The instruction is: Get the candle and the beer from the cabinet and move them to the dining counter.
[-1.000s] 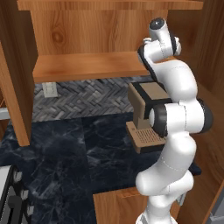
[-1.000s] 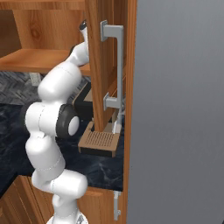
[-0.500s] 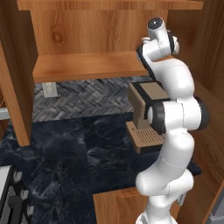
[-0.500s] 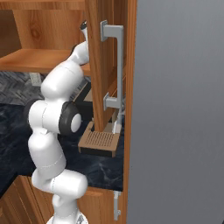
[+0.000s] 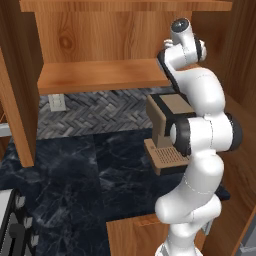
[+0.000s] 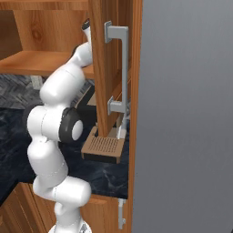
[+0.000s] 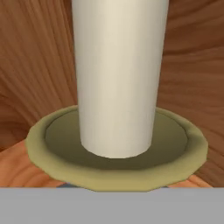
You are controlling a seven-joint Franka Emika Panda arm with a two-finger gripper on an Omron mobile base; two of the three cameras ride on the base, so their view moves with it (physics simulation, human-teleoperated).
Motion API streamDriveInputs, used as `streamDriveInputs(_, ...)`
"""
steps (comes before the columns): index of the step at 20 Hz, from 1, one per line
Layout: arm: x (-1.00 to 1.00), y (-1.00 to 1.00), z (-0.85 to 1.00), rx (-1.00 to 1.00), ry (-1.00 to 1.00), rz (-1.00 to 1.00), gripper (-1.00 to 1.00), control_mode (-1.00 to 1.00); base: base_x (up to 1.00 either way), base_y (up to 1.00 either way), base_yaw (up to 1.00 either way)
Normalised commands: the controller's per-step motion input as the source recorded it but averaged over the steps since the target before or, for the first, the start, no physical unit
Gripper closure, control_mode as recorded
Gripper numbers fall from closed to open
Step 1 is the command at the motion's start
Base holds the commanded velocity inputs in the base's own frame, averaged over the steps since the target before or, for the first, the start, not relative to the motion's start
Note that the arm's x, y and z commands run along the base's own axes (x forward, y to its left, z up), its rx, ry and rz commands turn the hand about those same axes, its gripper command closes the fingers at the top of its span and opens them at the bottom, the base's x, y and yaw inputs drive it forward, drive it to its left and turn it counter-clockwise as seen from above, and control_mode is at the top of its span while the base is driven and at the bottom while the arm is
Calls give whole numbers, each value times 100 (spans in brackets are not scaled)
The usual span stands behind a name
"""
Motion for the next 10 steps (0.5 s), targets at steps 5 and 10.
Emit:
streamDriveInputs(5, -44, 28, -5, 0, -23, 0, 100, -100, 0, 0, 0)
streamDriveInputs(10, -43, 39, -6, 0, -23, 0, 100, -100, 0, 0, 0)
